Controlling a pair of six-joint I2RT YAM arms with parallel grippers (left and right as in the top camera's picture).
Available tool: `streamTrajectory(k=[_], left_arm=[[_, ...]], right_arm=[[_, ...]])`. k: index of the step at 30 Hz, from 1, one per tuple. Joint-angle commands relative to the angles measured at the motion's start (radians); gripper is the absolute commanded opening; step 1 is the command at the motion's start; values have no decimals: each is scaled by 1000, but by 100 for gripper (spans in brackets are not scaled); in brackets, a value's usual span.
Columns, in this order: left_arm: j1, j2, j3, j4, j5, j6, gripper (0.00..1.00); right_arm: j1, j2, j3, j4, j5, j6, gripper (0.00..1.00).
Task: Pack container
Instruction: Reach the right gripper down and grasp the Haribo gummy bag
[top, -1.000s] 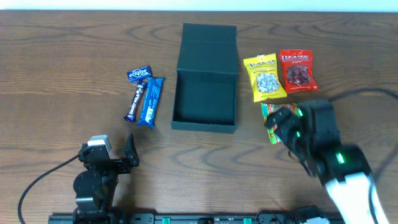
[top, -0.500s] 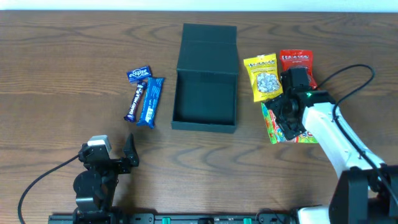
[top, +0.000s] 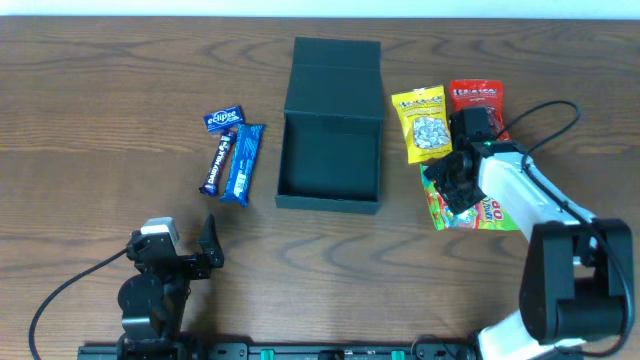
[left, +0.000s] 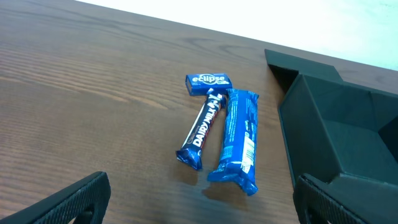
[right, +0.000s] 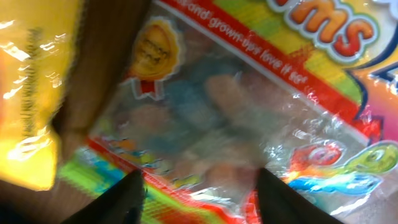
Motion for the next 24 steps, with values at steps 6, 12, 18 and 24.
streamTrajectory(k=[6, 12, 18, 24], left_arm=[[6, -6, -22, -6, 0, 21, 95], [6, -6, -22, -6, 0, 21, 95], [6, -6, -22, -6, 0, 21, 95], [6, -6, -22, -6, 0, 21, 95]], right_arm=[[-14, 65, 14, 3, -10, -8, 5], [-14, 65, 14, -28, -53, -41, 1], [-10, 44, 14, -85, -144, -88, 1], [2, -48, 14, -156, -140, -309, 1]])
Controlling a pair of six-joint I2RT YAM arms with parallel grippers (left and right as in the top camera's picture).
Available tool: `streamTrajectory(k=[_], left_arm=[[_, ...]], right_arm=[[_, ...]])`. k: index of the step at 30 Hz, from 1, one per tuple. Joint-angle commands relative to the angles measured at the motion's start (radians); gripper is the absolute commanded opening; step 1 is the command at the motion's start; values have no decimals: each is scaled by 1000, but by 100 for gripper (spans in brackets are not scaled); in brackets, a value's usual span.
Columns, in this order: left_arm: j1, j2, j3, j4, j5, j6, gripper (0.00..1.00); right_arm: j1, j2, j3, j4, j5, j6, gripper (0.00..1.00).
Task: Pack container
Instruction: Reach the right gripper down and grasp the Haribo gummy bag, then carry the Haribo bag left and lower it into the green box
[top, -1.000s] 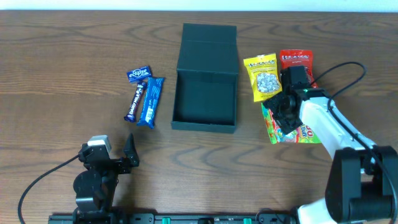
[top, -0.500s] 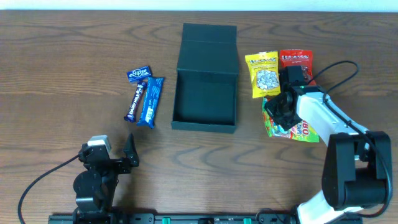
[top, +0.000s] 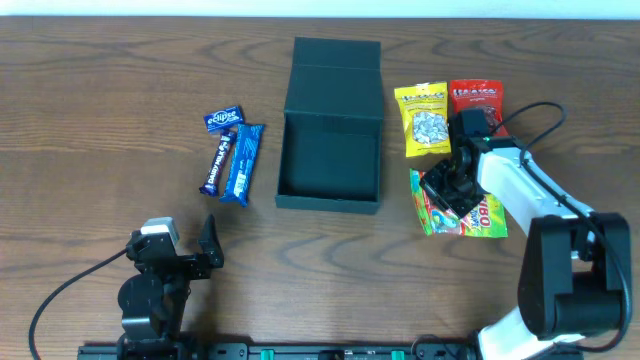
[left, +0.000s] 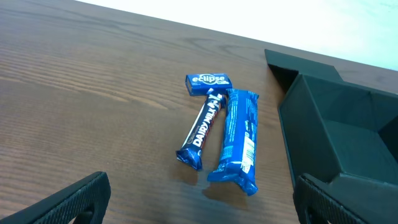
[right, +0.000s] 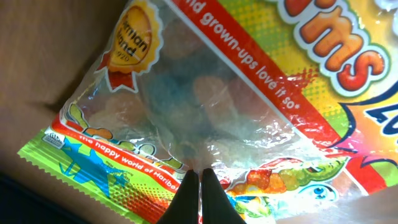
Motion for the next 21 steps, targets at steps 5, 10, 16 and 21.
streamTrajectory(k=[5, 10, 16, 21], left_arm=[[6, -6, -22, -6, 0, 21, 95], [6, -6, -22, -6, 0, 21, 95], [6, -6, -22, -6, 0, 21, 95], [6, -6, -22, -6, 0, 21, 95]], right_arm=[[45, -232, -10, -23, -14, -356, 1], [93, -439, -10, -42, 13, -392, 2], [79, -468, -21, -117, 113, 86, 85], [74, -419, -23, -76, 153, 320, 87]])
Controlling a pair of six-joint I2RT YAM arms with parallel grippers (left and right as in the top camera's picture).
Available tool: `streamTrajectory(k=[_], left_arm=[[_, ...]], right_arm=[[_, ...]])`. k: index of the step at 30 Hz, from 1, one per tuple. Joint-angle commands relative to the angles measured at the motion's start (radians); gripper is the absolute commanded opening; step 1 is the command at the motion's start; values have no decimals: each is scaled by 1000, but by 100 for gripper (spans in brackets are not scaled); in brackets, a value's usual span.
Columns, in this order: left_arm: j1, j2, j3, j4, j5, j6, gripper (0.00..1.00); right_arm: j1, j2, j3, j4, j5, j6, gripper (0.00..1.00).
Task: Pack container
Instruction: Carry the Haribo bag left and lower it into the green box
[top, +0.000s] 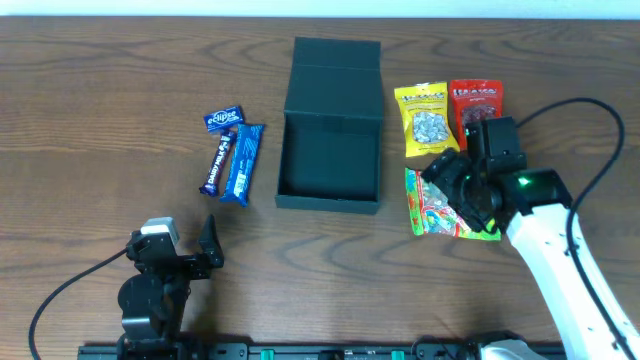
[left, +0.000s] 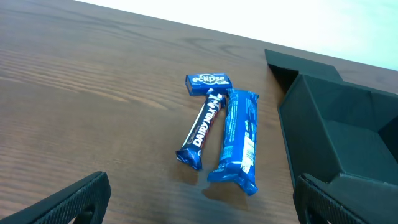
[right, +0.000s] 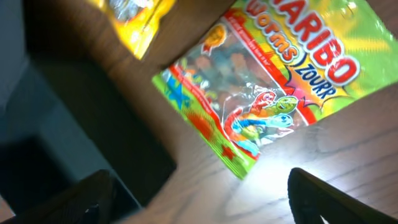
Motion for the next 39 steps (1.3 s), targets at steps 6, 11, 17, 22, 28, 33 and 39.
streamTrajectory(k=[6, 11, 17, 22, 28, 33, 39], left_arm=[[6, -6, -22, -6, -1, 21, 95], [6, -6, -22, -6, -1, 21, 95], [6, -6, -22, -6, -1, 21, 95], [6, -6, -22, -7, -1, 21, 95], [6, -6, -22, -6, -1, 21, 95], [6, -6, -22, -6, -1, 21, 95], [6, -6, -22, -6, -1, 21, 95]], right_arm=[[-21, 168, -10, 47, 40, 305, 79], [-28, 278, -10, 90, 4, 341, 72], [-56, 354, -10, 112, 0, 340, 70], [-78, 443, -10, 128, -41, 283, 65], [-79, 489, -10, 165, -42, 214, 26], [-79, 525, -11, 165, -76, 172, 1], [-77, 509, -10, 105, -86, 68, 1]])
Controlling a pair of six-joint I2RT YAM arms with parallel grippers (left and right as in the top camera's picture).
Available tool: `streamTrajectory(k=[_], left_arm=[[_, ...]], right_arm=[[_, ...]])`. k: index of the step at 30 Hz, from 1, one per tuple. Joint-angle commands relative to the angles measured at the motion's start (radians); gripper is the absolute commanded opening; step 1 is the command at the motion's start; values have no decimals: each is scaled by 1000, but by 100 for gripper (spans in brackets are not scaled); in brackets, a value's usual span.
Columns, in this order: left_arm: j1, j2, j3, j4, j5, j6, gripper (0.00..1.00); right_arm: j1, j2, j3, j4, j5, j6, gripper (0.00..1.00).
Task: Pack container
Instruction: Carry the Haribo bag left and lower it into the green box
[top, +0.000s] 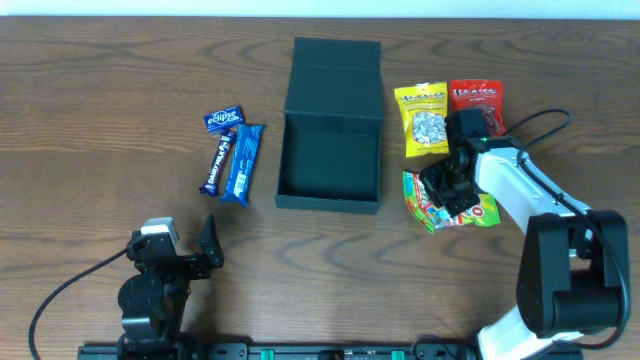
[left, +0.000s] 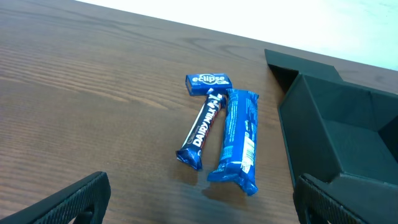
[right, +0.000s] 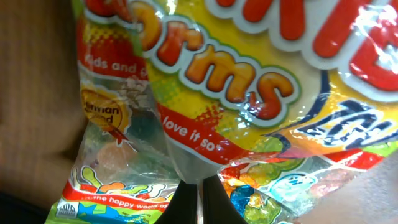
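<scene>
The dark green box (top: 330, 150) lies open mid-table, lid (top: 335, 65) folded back. Just right of it is the Haribo worms bag (top: 470, 212), crumpled, with my right gripper (top: 452, 186) down on its left part. In the right wrist view the bag (right: 249, 81) fills the frame and the right gripper (right: 198, 185) is shut on a fold of its clear film. My left gripper (top: 205, 246) rests near the front edge, open and holding nothing; its fingers (left: 74, 198) frame the view.
A yellow snack bag (top: 420, 120) and a red bag (top: 477, 100) lie behind the worms bag. Left of the box lie an Eclipse gum pack (top: 224, 118), a Dairy Milk bar (top: 217, 165) and a blue bar (top: 241, 163).
My right gripper was open and raised above the worms bag lying flat; now it is down on the bag and shut on its film. The left arm has not moved.
My right gripper was open, close over the worms bag. Then it was shut on the bag. Then it stood open above the bag, which lay a little nearer the box. Now it is shut on the bag again.
</scene>
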Motion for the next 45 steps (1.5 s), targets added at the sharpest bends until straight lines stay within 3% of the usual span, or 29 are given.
streamTrajectory(k=[1, 9, 17, 22, 32, 36, 43, 45], left_arm=[[6, -6, -22, -6, -1, 21, 95], [6, -6, -22, -6, -1, 21, 95], [6, -6, -22, -6, -1, 21, 95], [6, -6, -22, -6, -1, 21, 95], [6, -6, -22, -6, -1, 21, 95], [6, -6, -22, -6, -1, 21, 95], [6, -6, -22, -6, -1, 21, 95], [6, -6, -22, -6, -1, 21, 95]], right_arm=[[-2, 27, -24, -41, -5, -104, 1], [88, -269, -22, -81, -12, -429, 2], [338, -609, -4, 162, -11, -703, 2], [513, -564, -4, 344, -6, -836, 1], [581, -280, -4, 646, 57, -753, 1], [581, -289, 5, 581, 5, -753, 1], [587, -311, 124, 148, -21, -779, 1], [588, -311, 149, 84, -52, -876, 45]])
